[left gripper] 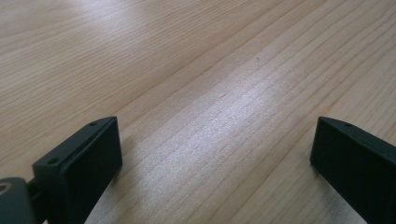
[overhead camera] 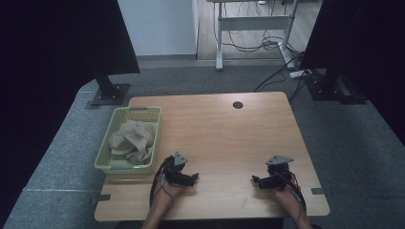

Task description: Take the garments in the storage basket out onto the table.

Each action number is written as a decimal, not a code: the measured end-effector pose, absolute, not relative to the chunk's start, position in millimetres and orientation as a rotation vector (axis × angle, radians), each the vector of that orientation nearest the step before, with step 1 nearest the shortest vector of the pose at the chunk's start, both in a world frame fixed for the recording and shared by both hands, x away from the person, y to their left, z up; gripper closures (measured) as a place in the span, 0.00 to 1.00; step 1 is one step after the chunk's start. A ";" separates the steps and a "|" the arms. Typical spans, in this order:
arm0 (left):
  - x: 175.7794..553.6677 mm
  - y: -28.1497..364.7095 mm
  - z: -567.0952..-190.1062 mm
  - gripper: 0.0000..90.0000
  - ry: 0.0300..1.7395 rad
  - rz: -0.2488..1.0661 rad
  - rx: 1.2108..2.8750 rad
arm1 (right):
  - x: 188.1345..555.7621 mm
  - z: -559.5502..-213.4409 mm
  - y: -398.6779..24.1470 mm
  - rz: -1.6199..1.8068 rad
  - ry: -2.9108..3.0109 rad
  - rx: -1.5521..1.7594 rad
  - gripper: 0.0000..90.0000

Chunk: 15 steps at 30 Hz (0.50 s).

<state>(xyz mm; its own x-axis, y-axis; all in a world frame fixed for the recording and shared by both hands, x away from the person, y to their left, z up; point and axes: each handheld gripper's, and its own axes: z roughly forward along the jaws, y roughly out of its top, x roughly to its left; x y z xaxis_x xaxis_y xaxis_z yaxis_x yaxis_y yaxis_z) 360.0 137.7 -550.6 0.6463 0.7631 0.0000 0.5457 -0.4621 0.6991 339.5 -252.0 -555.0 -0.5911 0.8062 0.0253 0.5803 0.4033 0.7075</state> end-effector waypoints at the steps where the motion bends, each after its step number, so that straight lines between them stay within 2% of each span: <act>1: 360.2 138.2 -550.6 0.02 1.035 0.421 2.175 | 339.5 -555.0 -252.1 0.990 2.344 1.203 0.03; 15: 359.7 139.6 -550.5 0.05 1.070 0.439 2.156 | 339.5 -555.0 -252.0 0.990 2.344 1.202 0.03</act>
<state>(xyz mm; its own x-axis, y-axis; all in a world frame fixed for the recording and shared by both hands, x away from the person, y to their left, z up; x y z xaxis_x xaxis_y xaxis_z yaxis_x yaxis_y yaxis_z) 359.7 139.6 -550.5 0.6050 0.7962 -0.0005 0.5662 -0.4298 0.7033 339.5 -252.0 -555.0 -0.5916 0.8058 0.0251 0.5799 0.4037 0.7077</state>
